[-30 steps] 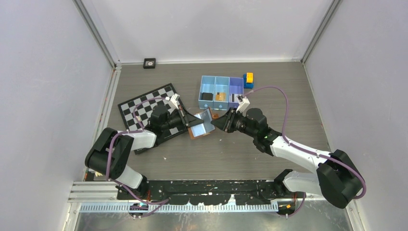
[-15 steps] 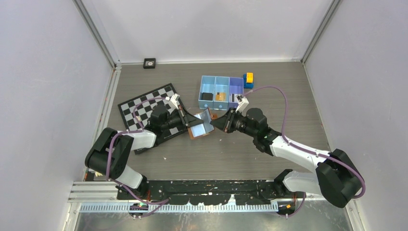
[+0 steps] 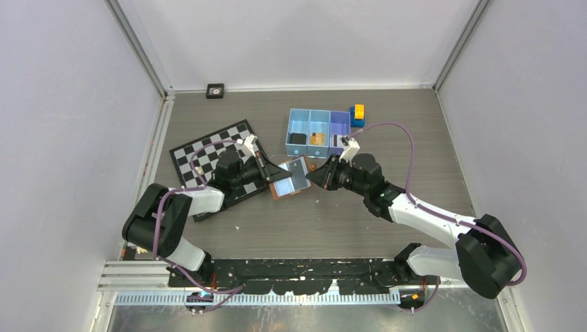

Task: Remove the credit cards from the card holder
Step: Remove the credit card from the card holder.

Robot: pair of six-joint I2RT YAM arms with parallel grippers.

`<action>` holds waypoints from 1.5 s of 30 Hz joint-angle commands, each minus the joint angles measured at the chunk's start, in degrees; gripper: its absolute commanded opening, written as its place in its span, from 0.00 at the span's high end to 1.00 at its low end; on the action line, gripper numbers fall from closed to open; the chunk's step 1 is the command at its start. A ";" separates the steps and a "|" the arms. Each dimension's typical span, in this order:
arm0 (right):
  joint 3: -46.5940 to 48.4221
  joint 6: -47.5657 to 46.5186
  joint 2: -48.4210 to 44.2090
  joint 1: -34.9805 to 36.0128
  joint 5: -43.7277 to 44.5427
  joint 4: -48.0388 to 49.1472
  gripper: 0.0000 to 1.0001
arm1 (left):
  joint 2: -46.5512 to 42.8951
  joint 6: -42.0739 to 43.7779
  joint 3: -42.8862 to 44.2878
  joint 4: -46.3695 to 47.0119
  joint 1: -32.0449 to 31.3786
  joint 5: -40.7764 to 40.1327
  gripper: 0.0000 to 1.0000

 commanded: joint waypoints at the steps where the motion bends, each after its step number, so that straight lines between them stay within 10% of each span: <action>1: 2.20 -0.91 0.82 0.31 -2.30 1.39 0.82 | -0.84 0.17 0.45 3.20 0.02 1.13 1.00; 7: 1.66 2.56 3.03 0.33 -8.83 8.81 0.99 | -0.73 0.22 0.43 3.23 0.02 1.13 1.00; 22: 4.75 -1.45 3.07 1.26 0.12 -2.59 0.95 | -0.72 0.07 0.44 3.36 0.02 1.28 1.00; 45: 4.78 -0.32 7.41 2.08 -4.04 1.31 0.38 | -1.05 -0.34 0.45 3.70 -0.17 1.65 1.00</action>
